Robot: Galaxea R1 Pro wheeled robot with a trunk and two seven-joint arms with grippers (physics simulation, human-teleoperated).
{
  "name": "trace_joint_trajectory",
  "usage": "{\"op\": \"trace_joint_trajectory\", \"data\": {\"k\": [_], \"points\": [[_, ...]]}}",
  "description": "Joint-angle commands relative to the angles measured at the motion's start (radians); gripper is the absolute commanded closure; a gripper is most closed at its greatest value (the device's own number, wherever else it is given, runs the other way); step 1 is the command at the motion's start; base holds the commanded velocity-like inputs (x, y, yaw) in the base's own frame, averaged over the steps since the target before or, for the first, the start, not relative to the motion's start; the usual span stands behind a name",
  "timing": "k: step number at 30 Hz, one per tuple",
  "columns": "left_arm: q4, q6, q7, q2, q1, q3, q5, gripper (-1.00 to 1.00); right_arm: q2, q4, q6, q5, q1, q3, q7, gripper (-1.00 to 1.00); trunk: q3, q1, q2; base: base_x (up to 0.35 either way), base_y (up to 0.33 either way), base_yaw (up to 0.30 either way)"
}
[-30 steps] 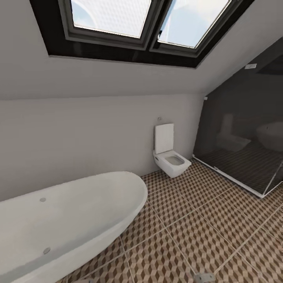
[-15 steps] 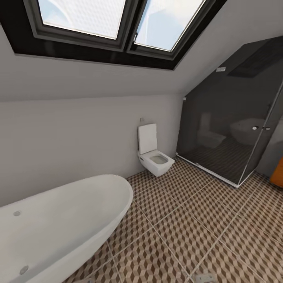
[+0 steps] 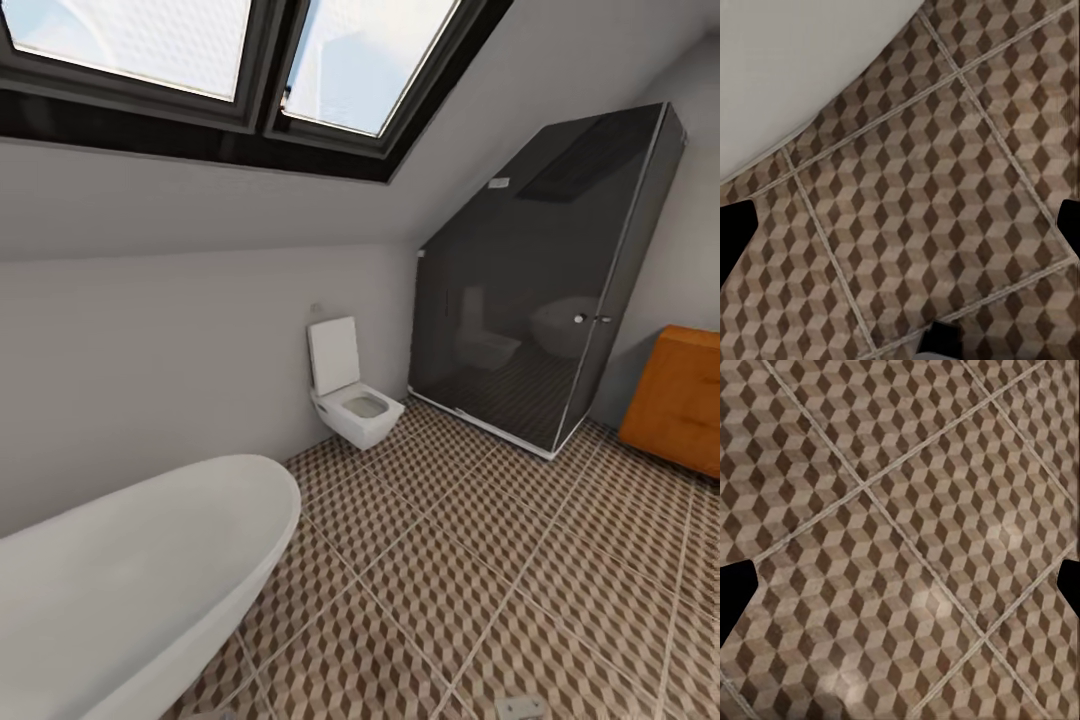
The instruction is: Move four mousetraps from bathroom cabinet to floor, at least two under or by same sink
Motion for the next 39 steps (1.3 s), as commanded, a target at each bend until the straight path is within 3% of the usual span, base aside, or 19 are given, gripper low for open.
{"op": "trace_joint_trajectory", "data": {"k": [1,39], "points": [[0.000,0.000,0.000,0.001,0.000,0.000,0.000,-1.00,0.000,0.000,0.000,0.000,0.000,0.000,0.000,-1.00,0.001,0.000,0.000,0.000,0.000,-0.285],[-0.002,0.000,0.000,0.003,0.000,-0.001,0.000,-1.00,0.000,0.000,0.001,-0.002,0.000,-0.001,0.000,-1.00,0.018,0.000,0.000,0.000,0.000,-0.282]]}}
